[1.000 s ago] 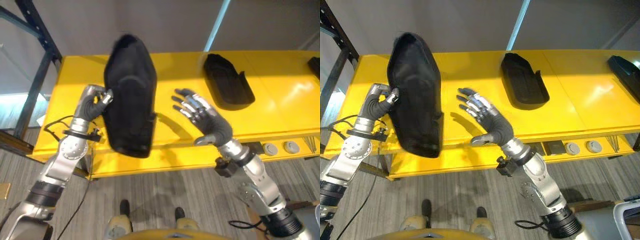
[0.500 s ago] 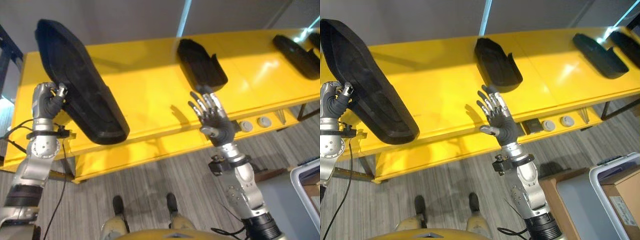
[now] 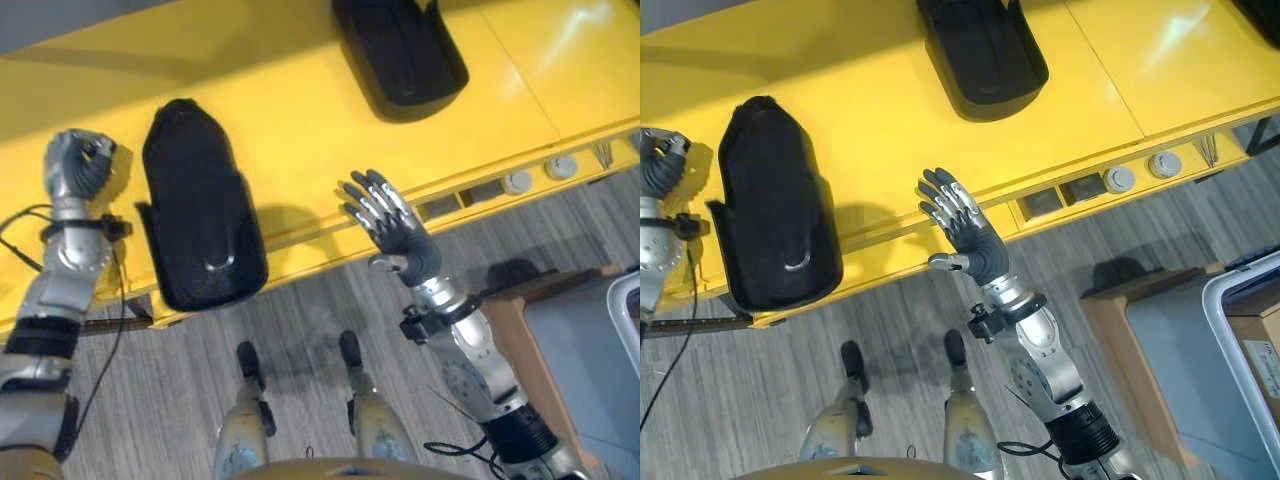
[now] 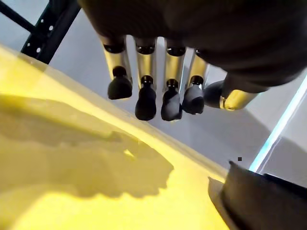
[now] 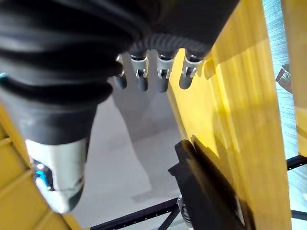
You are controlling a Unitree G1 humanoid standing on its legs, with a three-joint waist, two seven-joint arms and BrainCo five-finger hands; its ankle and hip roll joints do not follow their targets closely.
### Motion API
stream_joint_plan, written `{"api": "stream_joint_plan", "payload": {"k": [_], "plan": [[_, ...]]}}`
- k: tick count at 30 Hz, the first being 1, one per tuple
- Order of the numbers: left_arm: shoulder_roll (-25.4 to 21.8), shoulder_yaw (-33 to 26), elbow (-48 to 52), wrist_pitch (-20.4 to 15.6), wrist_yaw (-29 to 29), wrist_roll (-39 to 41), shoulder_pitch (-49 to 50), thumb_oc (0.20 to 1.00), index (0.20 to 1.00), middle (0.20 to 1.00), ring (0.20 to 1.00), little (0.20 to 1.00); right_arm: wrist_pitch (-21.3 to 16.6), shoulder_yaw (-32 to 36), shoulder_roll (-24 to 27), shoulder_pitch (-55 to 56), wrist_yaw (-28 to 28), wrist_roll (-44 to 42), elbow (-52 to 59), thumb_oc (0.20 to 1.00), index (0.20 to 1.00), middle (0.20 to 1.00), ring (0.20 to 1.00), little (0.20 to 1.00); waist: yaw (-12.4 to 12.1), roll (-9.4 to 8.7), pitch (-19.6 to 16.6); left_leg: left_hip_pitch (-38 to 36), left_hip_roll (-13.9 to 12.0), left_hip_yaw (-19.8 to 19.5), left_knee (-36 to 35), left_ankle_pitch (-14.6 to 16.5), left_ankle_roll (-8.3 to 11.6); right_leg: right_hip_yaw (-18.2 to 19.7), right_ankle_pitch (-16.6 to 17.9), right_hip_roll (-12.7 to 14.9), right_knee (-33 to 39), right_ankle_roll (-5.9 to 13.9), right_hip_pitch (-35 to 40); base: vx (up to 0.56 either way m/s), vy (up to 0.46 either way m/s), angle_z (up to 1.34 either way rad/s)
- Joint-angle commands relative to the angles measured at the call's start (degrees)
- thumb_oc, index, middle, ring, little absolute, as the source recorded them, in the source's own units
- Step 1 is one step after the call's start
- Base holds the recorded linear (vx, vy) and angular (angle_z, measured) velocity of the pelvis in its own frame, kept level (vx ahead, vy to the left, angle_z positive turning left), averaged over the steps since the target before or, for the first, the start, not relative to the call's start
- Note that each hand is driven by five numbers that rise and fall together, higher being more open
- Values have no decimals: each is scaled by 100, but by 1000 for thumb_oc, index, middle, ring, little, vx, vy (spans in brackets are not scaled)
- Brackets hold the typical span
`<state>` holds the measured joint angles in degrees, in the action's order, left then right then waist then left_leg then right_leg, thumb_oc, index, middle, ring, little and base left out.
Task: Move parts from the plastic box to the shelf.
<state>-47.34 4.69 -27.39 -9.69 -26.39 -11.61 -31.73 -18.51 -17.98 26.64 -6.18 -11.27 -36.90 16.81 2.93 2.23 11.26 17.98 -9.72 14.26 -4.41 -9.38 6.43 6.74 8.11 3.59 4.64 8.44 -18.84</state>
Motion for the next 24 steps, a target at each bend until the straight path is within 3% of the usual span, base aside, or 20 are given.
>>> {"api": "stream_joint_plan", "payload": {"k": [1, 7, 13, 14, 16, 18, 24], "plan": [[-352, -9, 48, -109, -188, -183, -227, 200, 200, 200, 200, 200, -291, 124, -18, -88, -189, -276, 322, 1000, 1000, 1000, 1000, 1000, -55, -252, -68, -685, 40, 104, 534, 1031, 147, 89, -948, 87, -559, 291, 301, -3, -1, 5], [-716, 549, -854, -70, -115, -228, -960, 200, 200, 200, 200, 200, -302, -105, -17, -57, -329, -409, 223, 1000, 1000, 1000, 1000, 1000, -14, -141, -8, -664, 27, 138, 534, 1009, 159, 63, -947, 82, -618, 304, 214, 0, 1, 1], [-609, 605, -925, -115, -314, -137, -1151, 200, 200, 200, 200, 200, -364, -157, -50, -69, -270, -400, 155, 1000, 1000, 1000, 1000, 1000, -6, -149, -2, -664, 30, 121, 541, 1011, 152, 60, -942, 79, -615, 315, 210, 1, 0, -1], [-375, 527, -706, -221, -538, 31, -1249, 718, 718, 718, 718, 718, -403, -151, -50, -111, -180, -336, 105, 1000, 1000, 1000, 1000, 1000, -6, -169, -16, -671, 40, 91, 555, 1023, 143, 58, -958, 84, -620, 315, 237, 0, 0, 0], [-329, 477, -544, -252, -591, 54, -1214, 1000, 1000, 1000, 1000, 1000, -412, -136, -47, -121, -163, -325, 103, 1000, 1000, 1000, 1000, 1000, -12, -168, -30, -683, 41, 92, 562, 1030, 142, 52, -967, 87, -620, 313, 255, -2, 13, 3], [-128, 317, 295, -442, -653, 62, -1032, 1000, 1000, 1000, 1000, 1000, -441, 5, -13, -102, -93, -206, 90, 1000, 1000, 1000, 1000, 1000, -34, -202, -114, -797, 63, 61, 604, 1122, 126, 48, -1041, 103, -641, 309, 398, 33, 26, 3], [113, 4, 1507, -825, -366, 43, -459, 1000, 1000, 1000, 1000, 1000, -415, 341, 166, 198, -169, 29, 287, 1000, 1000, 1000, 1000, 1000, -20, -313, -346, -1017, 111, 52, 681, 1253, 90, 57, -1093, 151, -683, 313, 627, 39, 42, 3]]}}
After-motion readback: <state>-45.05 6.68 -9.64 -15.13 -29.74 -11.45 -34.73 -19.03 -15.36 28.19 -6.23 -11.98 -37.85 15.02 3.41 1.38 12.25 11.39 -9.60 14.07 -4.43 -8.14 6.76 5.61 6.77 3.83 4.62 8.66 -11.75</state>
